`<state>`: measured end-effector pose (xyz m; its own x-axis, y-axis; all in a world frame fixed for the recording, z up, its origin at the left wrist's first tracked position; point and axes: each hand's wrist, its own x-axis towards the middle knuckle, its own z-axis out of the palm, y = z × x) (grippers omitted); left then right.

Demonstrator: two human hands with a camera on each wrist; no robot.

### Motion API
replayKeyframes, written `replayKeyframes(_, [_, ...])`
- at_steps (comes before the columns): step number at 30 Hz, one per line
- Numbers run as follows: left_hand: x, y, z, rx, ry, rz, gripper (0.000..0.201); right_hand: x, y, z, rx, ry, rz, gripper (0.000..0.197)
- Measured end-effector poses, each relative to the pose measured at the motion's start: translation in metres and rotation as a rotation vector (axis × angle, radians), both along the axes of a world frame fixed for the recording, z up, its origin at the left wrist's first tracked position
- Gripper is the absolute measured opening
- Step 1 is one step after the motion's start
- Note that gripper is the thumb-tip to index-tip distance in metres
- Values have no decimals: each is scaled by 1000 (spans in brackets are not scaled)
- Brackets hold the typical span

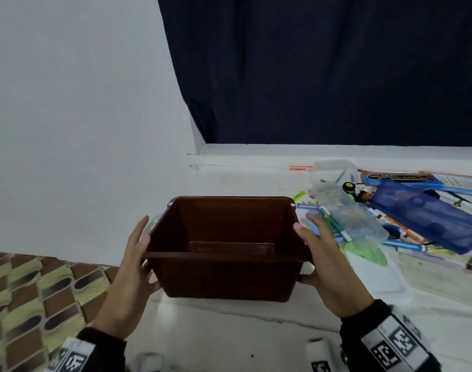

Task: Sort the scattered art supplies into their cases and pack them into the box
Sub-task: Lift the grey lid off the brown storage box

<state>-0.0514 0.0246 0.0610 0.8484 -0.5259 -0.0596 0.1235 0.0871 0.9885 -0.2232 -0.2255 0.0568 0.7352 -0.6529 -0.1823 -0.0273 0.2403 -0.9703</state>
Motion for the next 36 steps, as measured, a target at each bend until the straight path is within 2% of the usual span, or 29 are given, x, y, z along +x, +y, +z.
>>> replayKeyframes(4, [-7, 13, -11, 37, 1, 17, 38, -10, 12, -12, -197, 59, 12, 60])
replayKeyframes(8, [-8, 24, -22, 124, -40, 11, 42, -17, 18, -22, -567, 212, -1, 65])
replayKeyframes(10, [-9, 29, -25, 186, -113, -32, 46, -20, 22, -29, -660, 272, 28, 68])
replayKeyframes(14, [-1, 35, -27, 288, -295, -90, 47, -23, 32, -32, -679, 285, 1, 69])
replayKeyframes(17, [5, 36, -27, 470, -443, -119, 51, -26, 33, -28, -718, 282, 10, 65])
replayKeyframes(22, [-8, 23, 2, 544, -555, -118, 54, -52, 27, -10, -707, 263, -4, 60])
replayKeyframes(26, [-33, -8, 20, 708, -775, -193, 46, -80, 6, 10, -723, 170, -110, 52])
replayKeyframes(32, [-110, -98, 47, 281, -542, -358, 41, -160, -56, 27, -724, 135, -270, 38])
replayKeyframes(34, [-146, -139, 46, 209, -526, -433, 52, -199, -85, 27, -740, 172, -331, 37])
replayKeyframes(36, [-183, -181, 40, 169, -482, -494, 53, -242, -117, 23, -748, 225, -379, 37])
